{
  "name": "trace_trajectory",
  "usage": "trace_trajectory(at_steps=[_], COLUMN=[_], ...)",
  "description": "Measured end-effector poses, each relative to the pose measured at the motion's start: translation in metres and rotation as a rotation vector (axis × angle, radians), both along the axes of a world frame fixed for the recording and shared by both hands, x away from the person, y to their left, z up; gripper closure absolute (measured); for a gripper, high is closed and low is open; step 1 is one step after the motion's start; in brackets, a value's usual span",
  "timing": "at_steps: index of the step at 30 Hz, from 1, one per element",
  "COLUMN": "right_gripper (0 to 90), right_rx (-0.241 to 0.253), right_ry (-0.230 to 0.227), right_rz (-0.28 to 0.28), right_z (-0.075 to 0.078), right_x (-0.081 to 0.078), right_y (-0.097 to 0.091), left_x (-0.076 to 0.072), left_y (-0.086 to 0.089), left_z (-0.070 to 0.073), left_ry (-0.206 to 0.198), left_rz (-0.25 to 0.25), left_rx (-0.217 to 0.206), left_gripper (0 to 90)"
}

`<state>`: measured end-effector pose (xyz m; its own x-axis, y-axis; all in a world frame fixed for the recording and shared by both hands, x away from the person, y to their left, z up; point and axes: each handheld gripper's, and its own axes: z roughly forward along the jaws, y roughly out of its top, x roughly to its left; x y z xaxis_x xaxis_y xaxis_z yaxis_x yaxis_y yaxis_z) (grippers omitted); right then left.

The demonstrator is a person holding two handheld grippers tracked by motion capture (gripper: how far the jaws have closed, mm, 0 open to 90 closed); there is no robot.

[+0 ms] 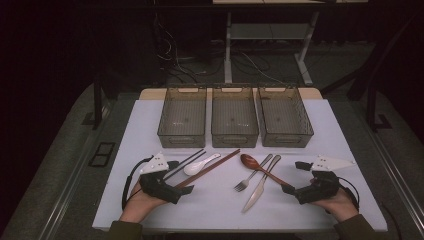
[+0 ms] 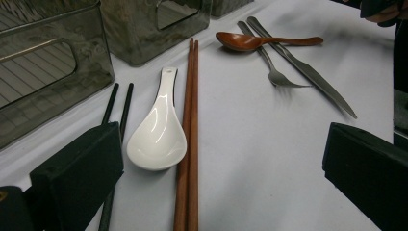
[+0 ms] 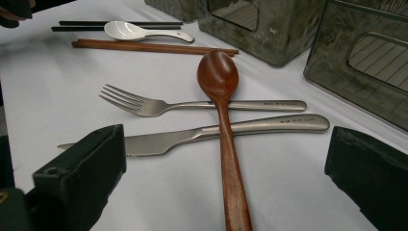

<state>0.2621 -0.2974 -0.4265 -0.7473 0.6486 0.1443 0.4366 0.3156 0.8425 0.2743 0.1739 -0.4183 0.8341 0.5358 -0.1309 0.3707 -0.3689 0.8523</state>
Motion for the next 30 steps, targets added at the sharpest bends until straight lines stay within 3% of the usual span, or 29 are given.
trace_trajectory(at_steps=[12,30], right_gripper=[0.5,0.5], right_rx=[0.013,0.018], right_ry=[-0.003,0.008], right_rz=[0.011,0.010], right_z=[0.000,-0.003], right_x=[0.000,0.001], right_y=[0.000,0.001], left_x=[0.003,0.017], left_y=[0.000,0.016], left_z=[0.004,0.014], left_ry=[-0.014,-0.034], left_rz=[-0.001,0.013], left_rx=[0.001,-0.006], left_gripper=[0.0,3.3])
